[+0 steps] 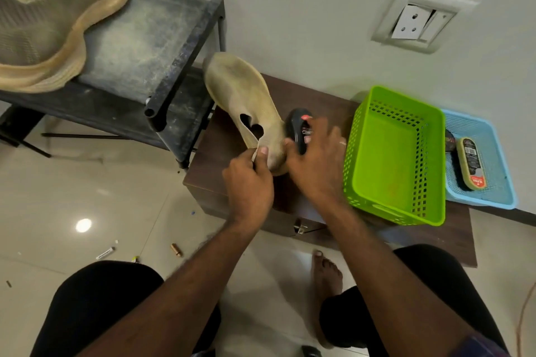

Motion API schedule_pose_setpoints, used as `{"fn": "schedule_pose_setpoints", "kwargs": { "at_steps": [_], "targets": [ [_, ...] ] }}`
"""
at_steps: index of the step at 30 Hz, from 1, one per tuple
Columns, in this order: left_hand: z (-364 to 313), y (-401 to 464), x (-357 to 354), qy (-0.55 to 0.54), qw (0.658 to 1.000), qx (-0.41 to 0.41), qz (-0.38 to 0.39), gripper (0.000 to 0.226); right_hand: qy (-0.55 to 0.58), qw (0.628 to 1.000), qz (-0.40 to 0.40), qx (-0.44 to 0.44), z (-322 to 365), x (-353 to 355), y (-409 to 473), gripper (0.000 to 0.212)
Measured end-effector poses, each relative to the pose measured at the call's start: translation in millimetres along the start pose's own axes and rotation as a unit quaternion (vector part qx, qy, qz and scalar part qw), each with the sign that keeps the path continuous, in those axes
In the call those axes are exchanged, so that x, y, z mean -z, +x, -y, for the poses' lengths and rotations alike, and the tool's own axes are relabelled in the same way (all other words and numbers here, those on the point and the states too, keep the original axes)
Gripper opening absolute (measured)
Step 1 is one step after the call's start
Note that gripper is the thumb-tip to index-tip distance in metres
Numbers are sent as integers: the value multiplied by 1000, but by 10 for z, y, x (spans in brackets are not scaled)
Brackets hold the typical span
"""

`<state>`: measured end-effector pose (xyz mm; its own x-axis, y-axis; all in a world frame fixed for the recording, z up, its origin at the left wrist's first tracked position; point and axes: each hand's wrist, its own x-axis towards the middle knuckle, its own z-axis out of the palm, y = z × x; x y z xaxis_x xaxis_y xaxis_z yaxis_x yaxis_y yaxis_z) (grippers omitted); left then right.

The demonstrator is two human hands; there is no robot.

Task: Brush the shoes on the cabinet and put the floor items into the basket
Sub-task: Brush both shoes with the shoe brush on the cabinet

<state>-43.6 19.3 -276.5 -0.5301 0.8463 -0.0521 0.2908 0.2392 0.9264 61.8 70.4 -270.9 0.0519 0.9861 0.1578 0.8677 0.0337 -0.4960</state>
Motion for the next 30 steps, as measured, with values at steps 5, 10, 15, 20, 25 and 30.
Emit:
{"fn": "schedule_pose_setpoints", "kwargs": {
  "at_steps": [5, 10, 15, 20, 25, 30],
  "targets": [
    [-3, 48, 57, 30, 999, -18, -13, 36, 96, 995, -15, 25, -5, 200, -121, 53],
    [-19, 58, 24, 45, 998, -32, 18, 35, 67, 995, 37, 61, 99, 80, -425, 46],
    [56, 155, 73, 58, 995, -68, 38, 41, 35, 999, 21, 31, 191, -45, -223, 43],
    [103, 215, 110, 78, 987, -116, 77, 36, 51, 998, 24, -7, 180, -64, -21, 46],
    [180, 117, 222, 102, 979, -131, 120, 42, 83, 991, 20, -98, -114, -27, 264, 47],
    [7, 198, 370, 144, 982, -56, 112, 36, 123, 991, 15, -50, -131, 78, 72, 48]
  ]
}}
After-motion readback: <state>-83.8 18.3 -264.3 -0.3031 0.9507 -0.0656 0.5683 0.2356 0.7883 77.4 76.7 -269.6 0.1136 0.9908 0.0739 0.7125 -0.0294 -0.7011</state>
